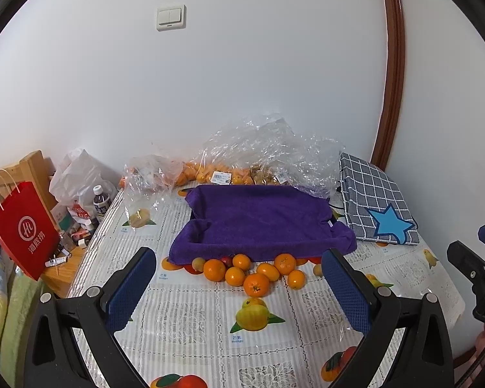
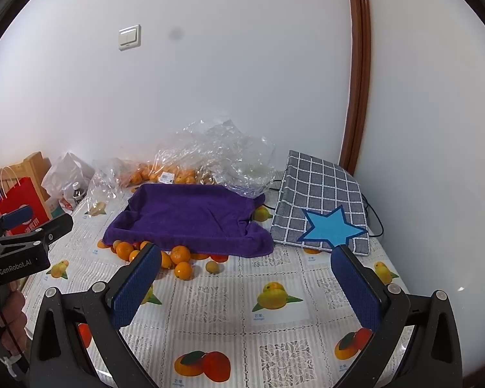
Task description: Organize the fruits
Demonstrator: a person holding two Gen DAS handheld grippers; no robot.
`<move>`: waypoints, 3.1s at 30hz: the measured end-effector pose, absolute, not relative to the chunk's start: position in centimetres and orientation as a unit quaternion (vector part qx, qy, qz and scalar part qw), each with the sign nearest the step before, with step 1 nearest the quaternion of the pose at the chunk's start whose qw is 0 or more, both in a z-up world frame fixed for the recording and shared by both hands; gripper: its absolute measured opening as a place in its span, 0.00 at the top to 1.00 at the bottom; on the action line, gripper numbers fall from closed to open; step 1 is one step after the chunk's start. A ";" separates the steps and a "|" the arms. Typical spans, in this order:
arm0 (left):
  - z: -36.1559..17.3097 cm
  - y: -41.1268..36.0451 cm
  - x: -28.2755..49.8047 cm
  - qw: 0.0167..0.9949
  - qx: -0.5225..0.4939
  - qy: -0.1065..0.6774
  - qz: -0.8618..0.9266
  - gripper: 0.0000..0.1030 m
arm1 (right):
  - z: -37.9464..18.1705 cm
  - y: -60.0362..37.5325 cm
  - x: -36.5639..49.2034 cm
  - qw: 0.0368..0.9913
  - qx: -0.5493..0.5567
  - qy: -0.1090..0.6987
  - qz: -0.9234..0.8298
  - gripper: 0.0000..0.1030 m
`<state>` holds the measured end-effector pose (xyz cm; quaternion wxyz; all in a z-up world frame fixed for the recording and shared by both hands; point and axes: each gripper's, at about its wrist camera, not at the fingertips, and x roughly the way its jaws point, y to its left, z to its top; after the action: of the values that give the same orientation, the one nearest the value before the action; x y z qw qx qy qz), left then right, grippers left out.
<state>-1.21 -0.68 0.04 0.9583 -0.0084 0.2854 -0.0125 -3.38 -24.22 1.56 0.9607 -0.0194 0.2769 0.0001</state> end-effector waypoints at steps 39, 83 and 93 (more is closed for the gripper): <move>0.7 -1.2 -1.3 0.960 -0.006 0.280 -0.019 0.00 | 1.0 -24.1 -4.2 0.962 -0.023 0.271 0.002 0.00; -8.0 4.4 3.6 0.939 -0.049 0.338 0.030 0.05 | -7.4 -23.0 1.9 0.949 -0.020 0.310 0.051 0.04; -13.9 7.5 6.8 0.911 -0.064 0.405 0.038 0.48 | -15.3 -20.4 8.0 0.905 -0.019 0.413 0.101 0.36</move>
<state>6.83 7.48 -13.94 0.9112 -0.0637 0.4053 0.0382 7.96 -20.44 -15.33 0.9049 -0.0189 0.4130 0.1009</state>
